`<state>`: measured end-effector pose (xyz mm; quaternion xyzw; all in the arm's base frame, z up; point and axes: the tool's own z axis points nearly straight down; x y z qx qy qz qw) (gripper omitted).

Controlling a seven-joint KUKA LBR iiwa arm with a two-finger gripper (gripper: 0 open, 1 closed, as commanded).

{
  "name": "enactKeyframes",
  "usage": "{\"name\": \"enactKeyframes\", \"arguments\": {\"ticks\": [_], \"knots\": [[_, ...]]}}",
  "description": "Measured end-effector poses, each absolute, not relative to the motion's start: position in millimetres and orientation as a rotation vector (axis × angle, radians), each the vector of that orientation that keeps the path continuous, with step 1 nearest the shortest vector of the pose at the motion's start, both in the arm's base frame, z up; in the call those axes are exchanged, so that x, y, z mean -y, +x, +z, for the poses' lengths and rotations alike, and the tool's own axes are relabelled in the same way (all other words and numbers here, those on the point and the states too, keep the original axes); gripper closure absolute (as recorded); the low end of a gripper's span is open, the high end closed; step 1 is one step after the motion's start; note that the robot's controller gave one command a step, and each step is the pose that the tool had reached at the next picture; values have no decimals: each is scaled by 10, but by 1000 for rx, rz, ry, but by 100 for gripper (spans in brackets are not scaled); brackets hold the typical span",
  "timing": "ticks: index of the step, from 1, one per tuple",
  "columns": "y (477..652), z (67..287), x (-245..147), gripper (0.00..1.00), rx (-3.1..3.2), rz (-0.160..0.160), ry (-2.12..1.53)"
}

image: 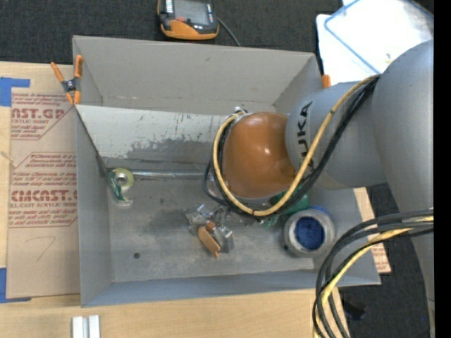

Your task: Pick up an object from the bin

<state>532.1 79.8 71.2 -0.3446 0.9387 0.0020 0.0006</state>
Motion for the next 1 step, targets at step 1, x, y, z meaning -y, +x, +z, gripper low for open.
{"name": "enactKeyframes", "arguments": {"ticks": [1], "knots": [[5321,715,-798,100,-2948,7,-1081]]}}
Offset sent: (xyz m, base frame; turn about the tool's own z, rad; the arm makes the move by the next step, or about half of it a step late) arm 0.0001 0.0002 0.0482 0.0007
